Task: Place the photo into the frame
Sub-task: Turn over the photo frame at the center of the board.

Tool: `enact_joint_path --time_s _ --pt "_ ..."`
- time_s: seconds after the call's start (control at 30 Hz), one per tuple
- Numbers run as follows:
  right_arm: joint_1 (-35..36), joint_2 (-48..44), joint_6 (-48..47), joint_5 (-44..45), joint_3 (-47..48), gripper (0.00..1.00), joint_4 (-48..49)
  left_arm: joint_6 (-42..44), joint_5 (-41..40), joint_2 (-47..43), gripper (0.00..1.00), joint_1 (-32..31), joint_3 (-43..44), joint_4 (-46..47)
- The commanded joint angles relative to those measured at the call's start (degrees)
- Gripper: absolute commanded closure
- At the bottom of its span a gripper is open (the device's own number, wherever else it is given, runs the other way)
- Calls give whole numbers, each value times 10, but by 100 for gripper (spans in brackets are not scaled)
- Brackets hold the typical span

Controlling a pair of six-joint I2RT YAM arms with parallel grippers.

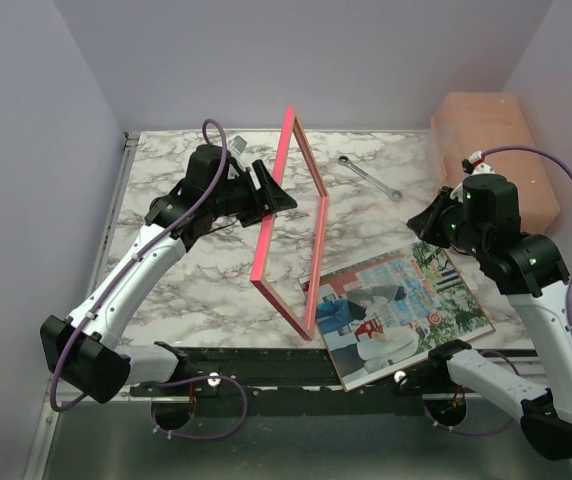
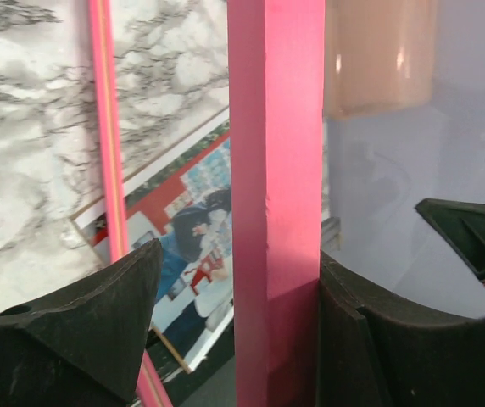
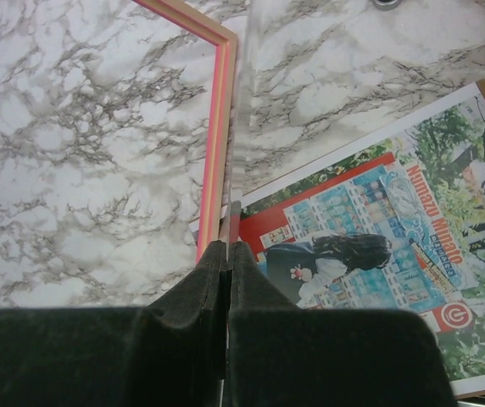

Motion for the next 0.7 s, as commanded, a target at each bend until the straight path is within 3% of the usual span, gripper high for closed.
enact_joint_path --time_s 0.0,0.37,0.67 --pt "0 -7 4 -19 -10 100 23 97 -46 -11 36 10 41 -128" --pt "0 -16 17 -48 -36 100 32 148 -57 -27 42 42 1 -160" --pt "0 -24 25 -55 -54 100 36 190 -50 -70 42 71 -24 -195"
